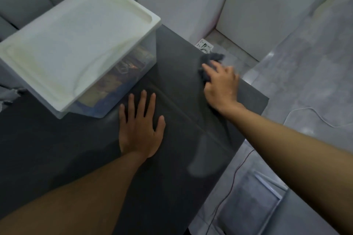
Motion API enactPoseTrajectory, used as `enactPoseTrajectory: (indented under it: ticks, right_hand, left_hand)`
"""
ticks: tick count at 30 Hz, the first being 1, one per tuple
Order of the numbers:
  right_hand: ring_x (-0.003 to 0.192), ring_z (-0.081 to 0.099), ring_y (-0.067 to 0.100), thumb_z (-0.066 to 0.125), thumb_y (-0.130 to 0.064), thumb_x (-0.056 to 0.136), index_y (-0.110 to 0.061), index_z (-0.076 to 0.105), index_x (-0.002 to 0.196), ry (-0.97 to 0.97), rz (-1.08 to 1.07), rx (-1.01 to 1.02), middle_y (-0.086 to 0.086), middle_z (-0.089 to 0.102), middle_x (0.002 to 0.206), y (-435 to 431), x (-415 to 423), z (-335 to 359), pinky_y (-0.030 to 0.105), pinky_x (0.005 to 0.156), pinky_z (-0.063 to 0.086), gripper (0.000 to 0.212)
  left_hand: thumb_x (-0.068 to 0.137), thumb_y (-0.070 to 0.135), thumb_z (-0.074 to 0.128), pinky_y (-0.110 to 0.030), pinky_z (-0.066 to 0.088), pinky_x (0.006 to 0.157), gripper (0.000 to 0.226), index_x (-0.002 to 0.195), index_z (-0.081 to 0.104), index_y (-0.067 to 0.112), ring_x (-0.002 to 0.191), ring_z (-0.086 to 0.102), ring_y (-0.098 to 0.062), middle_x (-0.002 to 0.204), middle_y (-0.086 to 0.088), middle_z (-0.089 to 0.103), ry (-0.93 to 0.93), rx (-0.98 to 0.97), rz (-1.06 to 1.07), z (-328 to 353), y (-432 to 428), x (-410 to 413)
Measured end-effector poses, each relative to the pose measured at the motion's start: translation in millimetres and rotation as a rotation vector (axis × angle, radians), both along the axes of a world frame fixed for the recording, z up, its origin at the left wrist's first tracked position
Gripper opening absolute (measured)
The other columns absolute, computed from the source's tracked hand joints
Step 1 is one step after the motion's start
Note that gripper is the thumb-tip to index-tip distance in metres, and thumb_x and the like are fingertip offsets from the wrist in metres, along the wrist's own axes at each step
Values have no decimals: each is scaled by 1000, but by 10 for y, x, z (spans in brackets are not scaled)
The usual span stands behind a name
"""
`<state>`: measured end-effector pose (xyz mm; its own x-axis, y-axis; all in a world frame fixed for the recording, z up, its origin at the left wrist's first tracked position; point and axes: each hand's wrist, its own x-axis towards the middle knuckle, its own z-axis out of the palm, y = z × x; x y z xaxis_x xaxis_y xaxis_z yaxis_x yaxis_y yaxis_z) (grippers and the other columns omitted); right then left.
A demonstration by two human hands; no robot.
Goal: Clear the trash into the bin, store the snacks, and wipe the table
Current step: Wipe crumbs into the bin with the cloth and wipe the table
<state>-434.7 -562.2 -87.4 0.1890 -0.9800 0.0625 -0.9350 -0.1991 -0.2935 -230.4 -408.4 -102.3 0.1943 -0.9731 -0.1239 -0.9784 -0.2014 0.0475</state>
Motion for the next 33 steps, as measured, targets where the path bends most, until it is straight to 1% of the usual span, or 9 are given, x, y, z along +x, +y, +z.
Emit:
enactPoseTrajectory:
  ticks: [2, 4, 9, 14, 19, 24, 26, 31, 33]
  right_hand:
    - [107, 51, 32, 45, -20, 79, -29, 62, 133, 9, 376, -35, -3, 55, 143, 81, 174, -32, 41, 86, 36, 57]
    - [107, 52, 30, 42, -22, 81, -29, 61, 133, 51, 557, -40, -3, 56, 142, -35, 254, -56, 40, 85, 33, 56]
    - [126, 39, 31, 48, -15, 86, -33, 48, 143, 40, 33, 51, -6, 43, 153, -676, 612, 47, 42, 99, 27, 60]
    - [118, 41, 28, 47, -14, 89, -35, 52, 142, 34, 580, 67, -9, 45, 151, -675, 805, 73, 43, 95, 30, 57]
    - [113, 42, 31, 50, -12, 87, -32, 55, 139, -15, 193, 14, -8, 48, 148, -591, 580, -4, 41, 92, 31, 56]
    - [100, 49, 27, 56, -17, 88, -31, 64, 131, -69, 549, -85, -6, 57, 140, 112, 217, -69, 40, 80, 37, 45]
    - [100, 48, 26, 52, -17, 88, -31, 63, 132, -41, 576, -76, -7, 56, 141, 226, -16, -89, 40, 81, 38, 47]
    - [100, 45, 29, 55, -9, 79, -26, 60, 136, 10, 115, -89, 0, 55, 141, 588, -345, -75, 39, 80, 39, 59]
    - [100, 45, 29, 58, -12, 82, -27, 58, 137, 19, 46, -55, 0, 54, 142, 835, -362, -51, 37, 79, 36, 57]
  left_hand:
    - [97, 55, 16, -54, 11, 122, 70, 160, 7, 26, 154, 4, -31, 168, -2, 6, -21, 6, -1, 5, 3, 3]
    - [97, 55, 16, -54, 11, 122, 70, 160, 7, 25, 154, 4, -31, 168, -3, 6, -29, 10, -10, 15, 3, -2]
    - [98, 54, 20, -55, 13, 121, 69, 160, 10, 25, 154, 4, -31, 168, -3, 7, -21, 11, -16, 17, 2, 7]
    - [98, 53, 25, -55, 12, 121, 70, 160, 13, 23, 154, 5, -31, 167, -4, 8, -16, 12, -23, 17, -4, 7]
    - [97, 53, 27, -55, 14, 121, 70, 160, 14, 25, 154, 6, -30, 168, -3, 9, -11, 10, -13, 6, -11, 13]
    - [96, 54, 23, -54, 12, 122, 71, 160, 13, 25, 154, 8, -30, 168, -3, 9, -7, 9, -4, 4, -10, 9]
    - [96, 55, 22, -53, 10, 122, 71, 160, 12, 26, 154, 8, -30, 168, -2, 8, 3, 6, -1, 3, -5, 7]
    - [97, 56, 18, -52, 8, 123, 71, 160, 9, 26, 154, 5, -29, 168, -1, 7, 39, -7, -11, -1, 12, 28]
    - [97, 57, 16, -52, 6, 123, 71, 160, 7, 26, 154, 3, -29, 168, -1, 5, 46, 15, -7, 15, 20, 22]
